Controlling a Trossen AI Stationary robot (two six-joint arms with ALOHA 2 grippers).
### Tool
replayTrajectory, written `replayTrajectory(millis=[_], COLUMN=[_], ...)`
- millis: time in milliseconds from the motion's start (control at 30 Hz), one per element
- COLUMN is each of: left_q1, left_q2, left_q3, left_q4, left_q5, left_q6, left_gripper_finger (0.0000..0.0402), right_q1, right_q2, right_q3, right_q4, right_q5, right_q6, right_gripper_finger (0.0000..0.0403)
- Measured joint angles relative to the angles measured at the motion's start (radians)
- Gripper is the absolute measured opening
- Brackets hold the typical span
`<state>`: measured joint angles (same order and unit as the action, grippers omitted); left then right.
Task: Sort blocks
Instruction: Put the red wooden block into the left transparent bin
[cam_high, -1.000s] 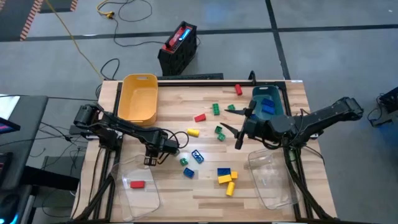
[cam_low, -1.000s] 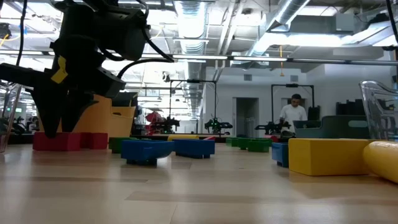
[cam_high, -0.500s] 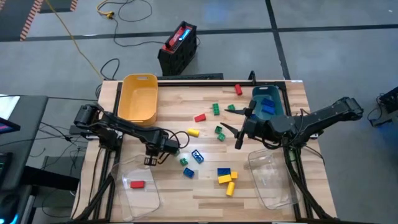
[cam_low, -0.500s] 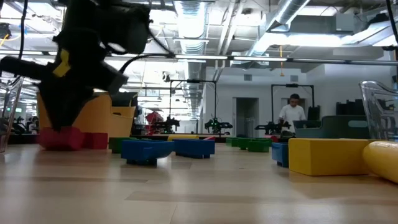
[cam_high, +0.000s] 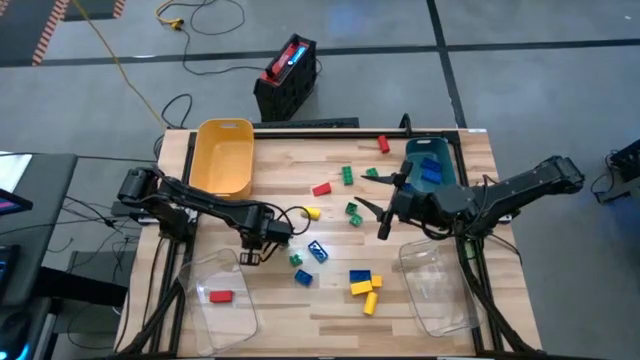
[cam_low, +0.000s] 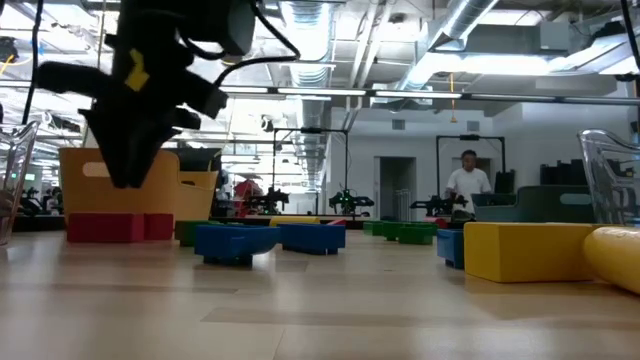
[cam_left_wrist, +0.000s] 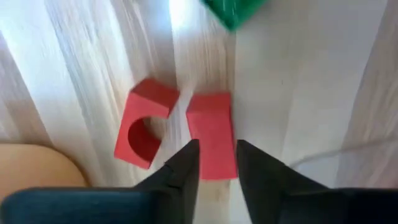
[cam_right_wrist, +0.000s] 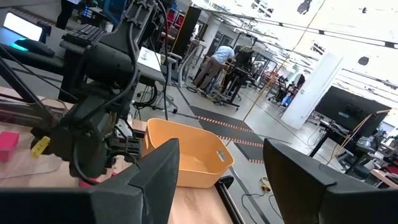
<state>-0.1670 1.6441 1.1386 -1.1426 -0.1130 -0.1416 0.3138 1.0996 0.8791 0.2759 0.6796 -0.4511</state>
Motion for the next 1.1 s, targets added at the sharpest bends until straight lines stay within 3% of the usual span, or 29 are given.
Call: replayTrajectory(millis=[200, 533, 1100], left_q1=[0.065, 0.061, 0.061], left_q2=[0.048, 0.060, 0.060], left_q3=[0.020, 0.014, -0.123], left_q4=[-0.026, -0.012, 0.150], left_q5=[0.062, 0.088, 0.071], left_q6=[-0.071, -0.158, -0.064], left_gripper_finger=[0.0172, 0.0212, 0.0209], right_q1=[0.000, 0.000, 0.005], right_q2=[0.000, 0.000, 0.000], right_q3=[0.000, 0.000, 0.000], right_q4=[0.000, -0.007, -0.006], right_q5=[0.000, 0.000, -0.001], right_q6=[0.000, -0.001, -0.001], right_gripper_finger=[0.0249, 0.0249, 0.0249])
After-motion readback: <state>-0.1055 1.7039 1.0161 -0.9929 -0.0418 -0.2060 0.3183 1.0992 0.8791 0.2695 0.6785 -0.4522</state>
